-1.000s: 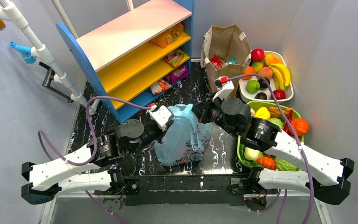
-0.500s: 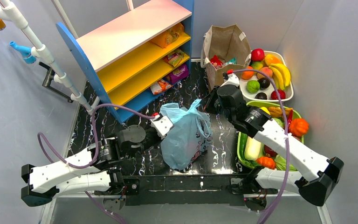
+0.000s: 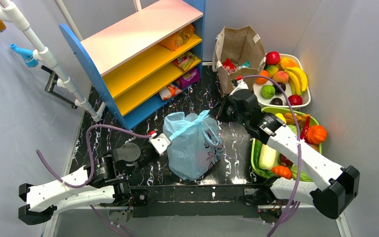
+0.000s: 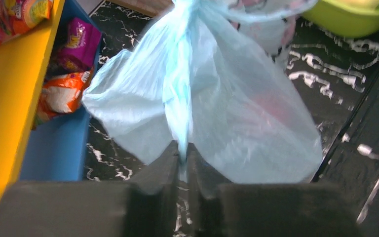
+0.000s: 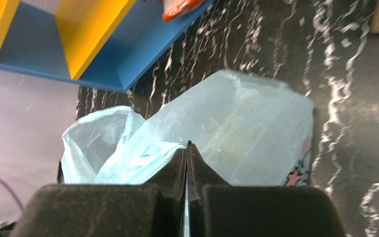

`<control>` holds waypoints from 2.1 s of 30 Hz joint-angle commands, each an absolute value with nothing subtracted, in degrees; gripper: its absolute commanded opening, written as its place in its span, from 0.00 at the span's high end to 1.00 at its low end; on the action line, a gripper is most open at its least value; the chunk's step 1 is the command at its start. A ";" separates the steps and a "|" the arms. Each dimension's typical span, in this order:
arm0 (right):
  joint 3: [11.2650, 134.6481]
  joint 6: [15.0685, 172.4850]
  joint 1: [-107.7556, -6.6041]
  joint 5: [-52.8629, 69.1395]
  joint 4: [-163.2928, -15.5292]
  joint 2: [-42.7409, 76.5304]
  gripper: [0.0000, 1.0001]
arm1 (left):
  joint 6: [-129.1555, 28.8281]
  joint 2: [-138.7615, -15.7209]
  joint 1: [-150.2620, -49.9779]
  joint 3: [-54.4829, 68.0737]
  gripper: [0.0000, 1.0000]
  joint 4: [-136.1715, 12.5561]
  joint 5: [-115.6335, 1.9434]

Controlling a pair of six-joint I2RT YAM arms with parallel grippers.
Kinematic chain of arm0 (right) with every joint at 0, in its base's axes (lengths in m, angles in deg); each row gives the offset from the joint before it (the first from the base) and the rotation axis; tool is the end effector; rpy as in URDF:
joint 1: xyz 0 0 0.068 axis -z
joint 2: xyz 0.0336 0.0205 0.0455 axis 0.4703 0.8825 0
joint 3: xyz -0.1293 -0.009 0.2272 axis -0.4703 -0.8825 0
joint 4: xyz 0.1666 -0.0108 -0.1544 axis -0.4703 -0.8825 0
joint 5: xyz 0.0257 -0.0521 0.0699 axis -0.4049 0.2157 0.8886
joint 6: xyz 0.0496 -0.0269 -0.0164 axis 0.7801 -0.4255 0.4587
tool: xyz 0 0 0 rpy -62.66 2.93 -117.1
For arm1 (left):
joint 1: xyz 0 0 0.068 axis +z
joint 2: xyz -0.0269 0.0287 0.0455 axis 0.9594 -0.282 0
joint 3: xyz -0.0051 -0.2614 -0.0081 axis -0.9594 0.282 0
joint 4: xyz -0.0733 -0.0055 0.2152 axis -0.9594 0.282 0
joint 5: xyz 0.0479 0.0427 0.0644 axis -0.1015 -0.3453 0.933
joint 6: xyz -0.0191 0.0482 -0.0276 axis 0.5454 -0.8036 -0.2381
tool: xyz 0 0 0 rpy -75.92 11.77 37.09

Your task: Place the food into the grocery bag and tie it

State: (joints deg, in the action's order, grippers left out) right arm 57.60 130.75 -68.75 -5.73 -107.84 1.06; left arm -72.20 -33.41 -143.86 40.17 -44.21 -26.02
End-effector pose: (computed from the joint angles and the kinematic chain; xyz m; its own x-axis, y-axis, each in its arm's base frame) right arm 0.1799 0.1487 0.3372 -0.6192 0.3748 -0.6900 -0.2004 0.7742 0.6004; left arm 0.0546 -0.1038 0.3151 0.0866 0.2548 -0.9631 0.7373 0.6338 0.2339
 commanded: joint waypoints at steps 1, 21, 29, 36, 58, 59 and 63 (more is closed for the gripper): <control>58.15 123.59 -66.75 -12.87 -103.86 -3.53 0.99 | -73.72 -33.65 -144.11 32.38 0.55 -36.74 -30.20; 66.72 120.22 -79.21 -21.00 -108.16 -2.09 0.99 | -68.54 -53.40 -144.10 13.44 0.39 -27.95 -34.55; 67.85 122.76 -79.30 -20.86 -111.32 -1.78 0.99 | -63.01 -55.02 -144.20 16.43 0.57 -36.95 -23.79; 68.66 122.23 -79.29 -21.06 -112.85 -1.90 0.99 | -62.18 -59.53 -144.78 14.16 0.54 -38.17 -25.02; 69.00 120.45 -79.29 -19.26 -114.92 -4.02 0.99 | -62.67 -68.89 -150.83 10.95 0.51 -34.43 -13.33; 68.93 120.45 -79.29 -19.15 -114.95 -4.11 0.99 | -62.89 -69.37 -150.99 10.79 0.55 -34.13 -12.53; 68.52 120.70 -79.31 -18.98 -115.09 -4.66 0.99 | -63.91 -70.55 -151.25 10.70 0.73 -33.93 -7.28</control>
